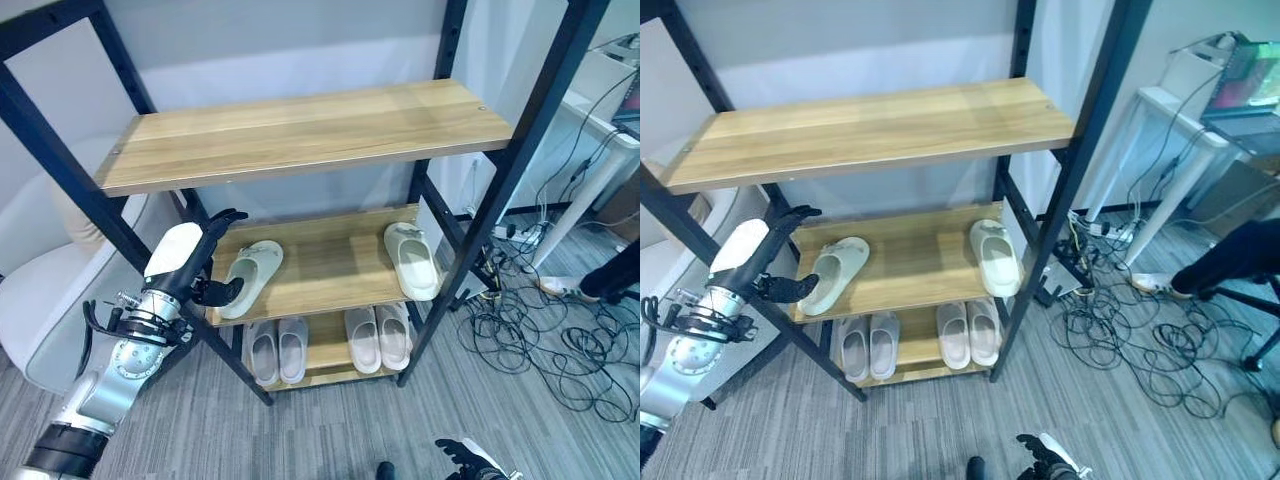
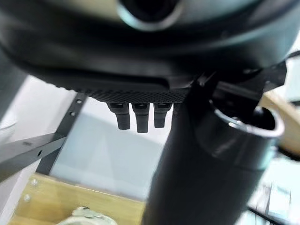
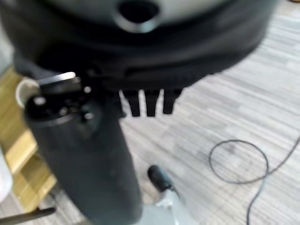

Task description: Arrange the slippers neatly on the shoe rack.

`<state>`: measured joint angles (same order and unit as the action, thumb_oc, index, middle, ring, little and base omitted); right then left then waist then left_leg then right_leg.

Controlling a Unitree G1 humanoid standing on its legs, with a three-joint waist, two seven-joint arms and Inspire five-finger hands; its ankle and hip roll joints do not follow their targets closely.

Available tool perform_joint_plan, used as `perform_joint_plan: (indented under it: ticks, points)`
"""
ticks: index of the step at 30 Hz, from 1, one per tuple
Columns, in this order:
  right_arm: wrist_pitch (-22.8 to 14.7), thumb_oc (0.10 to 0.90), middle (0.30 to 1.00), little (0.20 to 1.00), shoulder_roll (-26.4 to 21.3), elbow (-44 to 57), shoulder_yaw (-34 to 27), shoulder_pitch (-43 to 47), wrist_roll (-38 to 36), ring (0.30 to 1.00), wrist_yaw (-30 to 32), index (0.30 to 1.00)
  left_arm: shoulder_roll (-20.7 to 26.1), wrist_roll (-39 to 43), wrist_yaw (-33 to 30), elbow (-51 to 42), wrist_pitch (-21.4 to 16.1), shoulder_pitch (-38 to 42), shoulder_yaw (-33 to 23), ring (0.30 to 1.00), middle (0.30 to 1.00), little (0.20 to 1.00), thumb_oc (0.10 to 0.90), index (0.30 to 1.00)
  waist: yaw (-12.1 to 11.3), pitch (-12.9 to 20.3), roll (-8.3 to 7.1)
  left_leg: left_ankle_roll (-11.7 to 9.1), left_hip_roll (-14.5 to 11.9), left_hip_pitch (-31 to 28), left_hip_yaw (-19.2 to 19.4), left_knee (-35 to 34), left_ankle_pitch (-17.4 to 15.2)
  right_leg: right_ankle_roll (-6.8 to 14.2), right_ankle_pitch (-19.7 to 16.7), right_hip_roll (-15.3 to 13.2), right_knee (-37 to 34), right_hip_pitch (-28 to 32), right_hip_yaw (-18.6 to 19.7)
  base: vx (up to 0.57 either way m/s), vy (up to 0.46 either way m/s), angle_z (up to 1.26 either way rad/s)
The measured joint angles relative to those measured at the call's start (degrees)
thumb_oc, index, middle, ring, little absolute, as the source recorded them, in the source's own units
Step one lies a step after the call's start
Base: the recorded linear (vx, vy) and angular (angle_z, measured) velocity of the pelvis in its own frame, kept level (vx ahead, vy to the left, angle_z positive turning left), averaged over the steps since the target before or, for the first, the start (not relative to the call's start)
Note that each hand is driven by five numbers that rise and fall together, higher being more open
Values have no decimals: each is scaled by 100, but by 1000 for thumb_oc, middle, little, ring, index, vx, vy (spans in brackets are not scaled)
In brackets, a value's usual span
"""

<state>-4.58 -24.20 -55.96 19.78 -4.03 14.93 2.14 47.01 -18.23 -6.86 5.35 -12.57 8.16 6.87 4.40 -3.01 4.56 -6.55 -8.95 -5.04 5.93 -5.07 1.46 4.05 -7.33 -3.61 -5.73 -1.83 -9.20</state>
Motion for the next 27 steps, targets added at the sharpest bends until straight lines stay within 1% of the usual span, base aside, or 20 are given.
perform_joint_plan:
  ticks: [2,4,7,10,12,14,21,25,27]
  points:
    - [8,800,900,900,0,-2,1,-47,0,900,-62,900,37,-101,9,170,44,261,191,900,900,900,800,900,25,0,1,0,0,13,2,0,0,-1,-1,-1,0,-15,1,0,0,0]
    - [10,800,900,900,1,-2,2,-44,0,900,-77,900,201,-267,33,267,47,454,391,900,900,900,800,900,44,3,2,-6,3,65,11,0,4,-12,-13,-1,0,-78,3,-8,-2,-2]
    - [15,800,900,900,1,-10,2,-49,-3,900,-86,900,402,-463,133,347,59,620,543,900,900,900,800,900,94,3,2,-18,0,104,12,0,13,-39,-37,4,0,-119,5,0,0,0]
    - [19,800,900,900,0,-16,2,-47,-5,900,-113,900,678,-626,225,387,151,865,836,900,900,900,800,900,108,3,2,-25,1,165,15,0,17,-31,-34,8,1,-183,7,0,0,0]
    - [17,800,900,900,2,-34,17,-47,-10,900,-176,900,723,-699,264,534,164,1092,1038,900,900,900,800,900,111,4,3,-32,3,183,15,0,23,-30,-39,26,1,-205,8,0,0,0]
    - [16,800,900,900,2,-75,16,-24,-17,900,-187,900,741,-809,268,637,170,1167,1106,900,900,900,800,900,131,6,6,-32,3,204,27,0,23,-31,-41,27,1,-235,16,-45,-5,-2]
    - [18,800,900,900,0,-205,58,58,-47,900,-197,900,961,-1127,393,1280,284,1977,1984,900,900,900,800,900,138,4,6,-60,11,570,45,2,105,-97,-159,24,40,-615,27,-72,0,-2]
    - [18,800,900,900,1,-213,115,243,-56,900,-198,900,969,-1137,394,1727,357,2297,2161,900,900,900,800,900,130,4,6,-65,29,912,144,2,163,-79,-229,18,41,-1034,167,-63,-14,-14]
    - [19,800,900,900,1,-214,115,314,-59,900,-198,900,971,-1232,395,1889,420,2419,2246,900,900,900,800,900,146,2,7,-76,17,1046,150,2,190,-94,-248,14,41,-1169,167,-14,-10,-4]
